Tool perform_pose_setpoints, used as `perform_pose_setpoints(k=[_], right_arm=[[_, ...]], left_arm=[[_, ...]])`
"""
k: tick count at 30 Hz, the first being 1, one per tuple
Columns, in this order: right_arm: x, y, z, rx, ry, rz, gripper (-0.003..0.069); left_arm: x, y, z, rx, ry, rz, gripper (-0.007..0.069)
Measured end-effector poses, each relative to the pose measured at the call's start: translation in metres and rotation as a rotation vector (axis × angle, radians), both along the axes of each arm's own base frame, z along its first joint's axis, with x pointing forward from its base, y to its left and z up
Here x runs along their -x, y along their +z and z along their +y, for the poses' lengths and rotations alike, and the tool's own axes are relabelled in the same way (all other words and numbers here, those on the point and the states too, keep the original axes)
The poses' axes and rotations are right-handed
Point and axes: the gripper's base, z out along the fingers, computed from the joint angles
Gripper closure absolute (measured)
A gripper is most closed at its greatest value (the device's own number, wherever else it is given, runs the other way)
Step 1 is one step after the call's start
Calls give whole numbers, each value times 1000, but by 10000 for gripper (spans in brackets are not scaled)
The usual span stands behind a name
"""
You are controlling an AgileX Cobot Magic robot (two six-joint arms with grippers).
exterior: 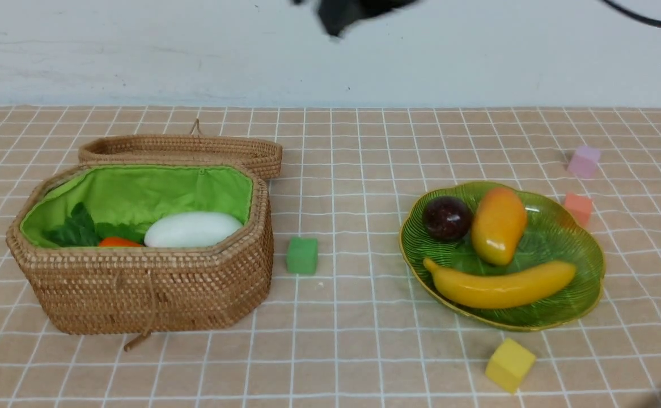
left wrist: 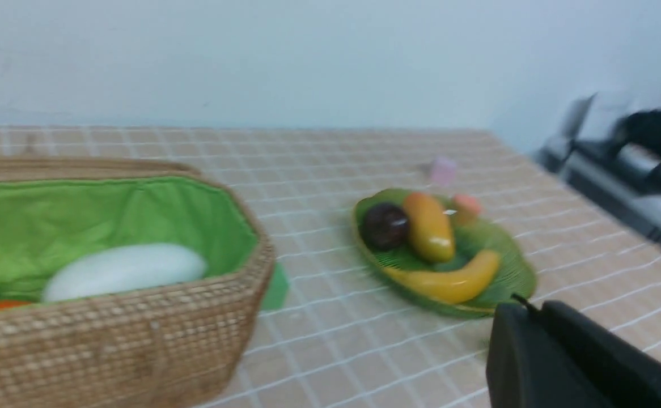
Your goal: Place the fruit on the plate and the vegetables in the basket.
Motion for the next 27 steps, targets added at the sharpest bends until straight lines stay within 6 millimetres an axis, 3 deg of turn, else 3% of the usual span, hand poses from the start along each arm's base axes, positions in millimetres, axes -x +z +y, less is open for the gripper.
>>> perform_pose_setpoints(k=[1,4,5,8,11,13,20,27], right_arm=[[4,5,-3,-12,-3,-10,666],[56,-26,-49,48,-78,138,663],[62,-24,-54,40,-81,134,662],[109,-60,-94,36,-169,239,655],[127,-76,-110,19,-214,266,655],[148,-99,-128,-11,-247,278,650],[181,-126,-156,-71,-253,237,641],[206,-128,-176,-99,-248,210,633]], left_arm=[[0,-2,0,6,-2,-3,599],[1,-31,-2,100,-27,-87,599],[2,-31,-2,102,-27,-90,599],[-2,-49,-5,118,-32,-142,595],[-3,-55,-6,109,-33,-142,594],[-5,-64,-8,91,-33,-123,587],[-8,-83,-9,35,-28,-52,582],[-9,-93,-9,-22,-20,28,578]])
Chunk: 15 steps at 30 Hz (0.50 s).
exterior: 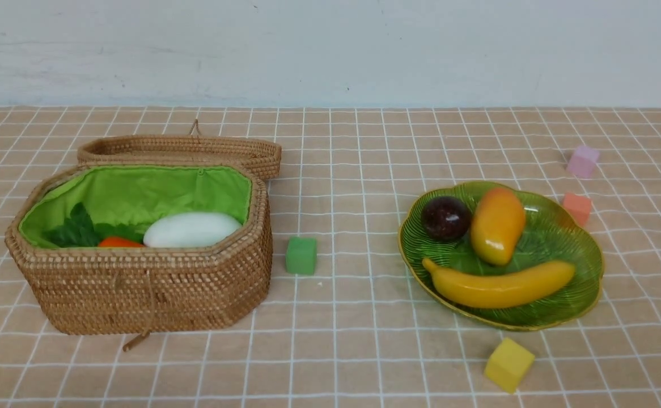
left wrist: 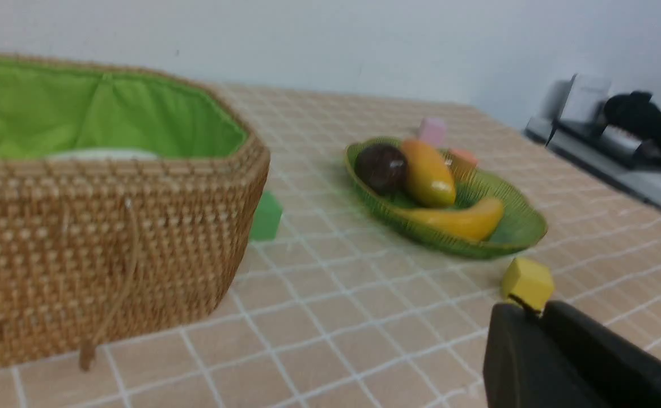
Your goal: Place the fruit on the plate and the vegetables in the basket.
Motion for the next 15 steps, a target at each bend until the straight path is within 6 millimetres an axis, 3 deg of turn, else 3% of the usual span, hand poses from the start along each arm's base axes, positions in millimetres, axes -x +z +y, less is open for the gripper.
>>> perform_pose_setpoints(k=[4,8,12,15], right_arm=[[7,2,-9,-2,-11,-47,632],[4,-10,-27,-6,-141,-294,632],[0,-59,-44,44,-355,-564,632],[4,-111,-51,62,-457,-655,631]], left_arm=[[0,-3,0,-22,3,30,573],[0,-6,1,-45,7,49,570],[0,-7,1,-53,9,54,566],[0,-7,1,-53,9,54,563]])
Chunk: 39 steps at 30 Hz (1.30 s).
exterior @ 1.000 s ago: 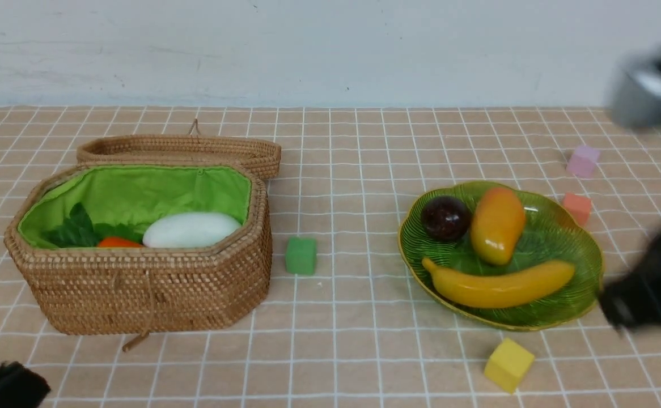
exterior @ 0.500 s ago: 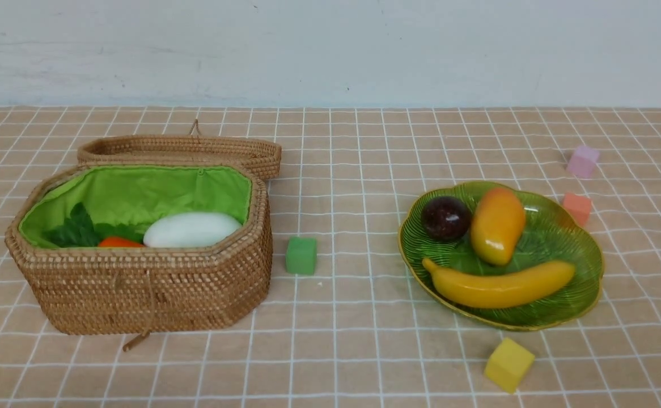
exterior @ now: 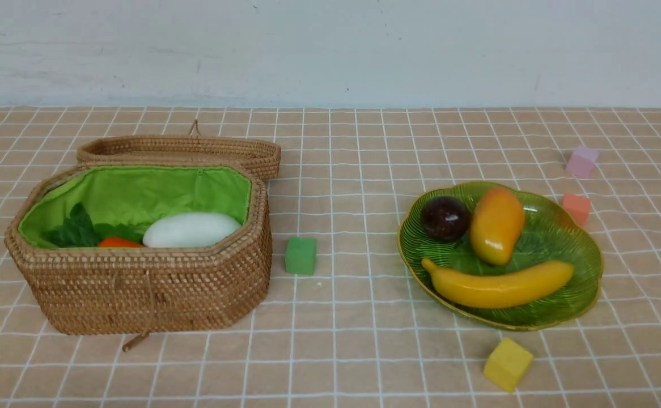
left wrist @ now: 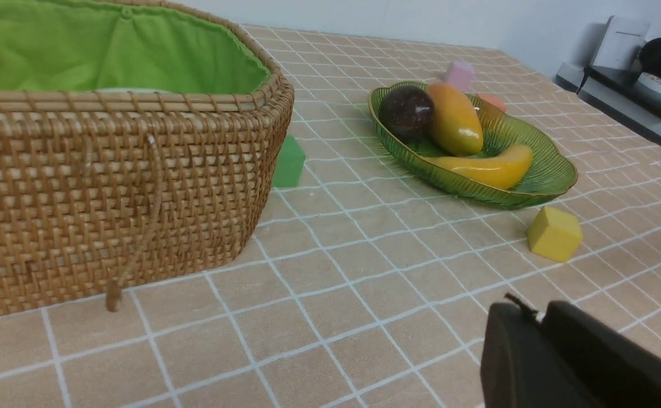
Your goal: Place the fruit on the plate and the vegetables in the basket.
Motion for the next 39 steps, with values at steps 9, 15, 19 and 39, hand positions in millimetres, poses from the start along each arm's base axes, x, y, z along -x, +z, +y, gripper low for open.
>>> perform_pose_setpoints(k=[9,15,19,39], right_arm=[[5,-58,-3,-50,-66,-1,660],[6,-60,-3,-53,-70,25,666],[6,-60,-3,-55,-71,28,664],[6,-60,-3,-56,-71,29,658]], left_arm=[[0,0,0,-2,0,-1,553],[0,0,0,-3,0,-1,549],[0,0,0,-3,0,-1,545],[-3,3,10,-47,173,-100,629]])
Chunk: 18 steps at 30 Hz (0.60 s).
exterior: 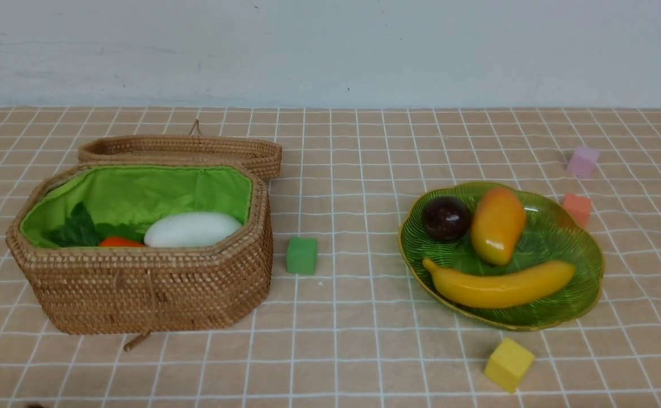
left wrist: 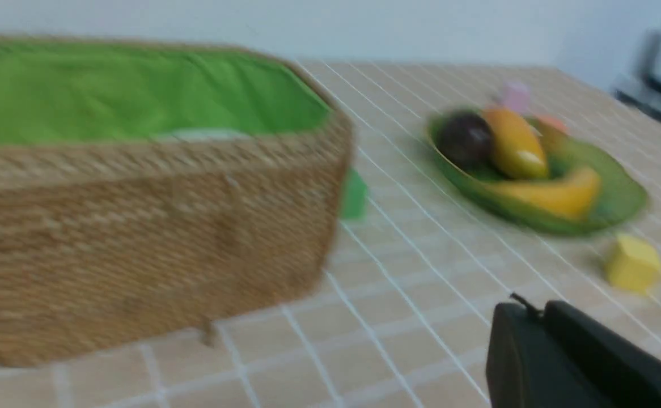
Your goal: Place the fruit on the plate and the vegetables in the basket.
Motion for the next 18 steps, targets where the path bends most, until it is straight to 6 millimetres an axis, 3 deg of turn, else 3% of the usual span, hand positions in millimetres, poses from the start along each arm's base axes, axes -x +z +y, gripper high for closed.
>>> perform_pose_setpoints(k=[4,7,11,18], right_arm=[[0,0,0,0,0,0,655],[0,0,0,0,0,0,654],[0,0,0,0,0,0,649],[0,0,0,0,0,0,644]], left_arm=[[-3,-3,9,19,188,-14,638],[-7,-25,13,39,298,52,638],[-4,-45,14,15,317,230,638],[-3,-48,13,19,315,261,638]])
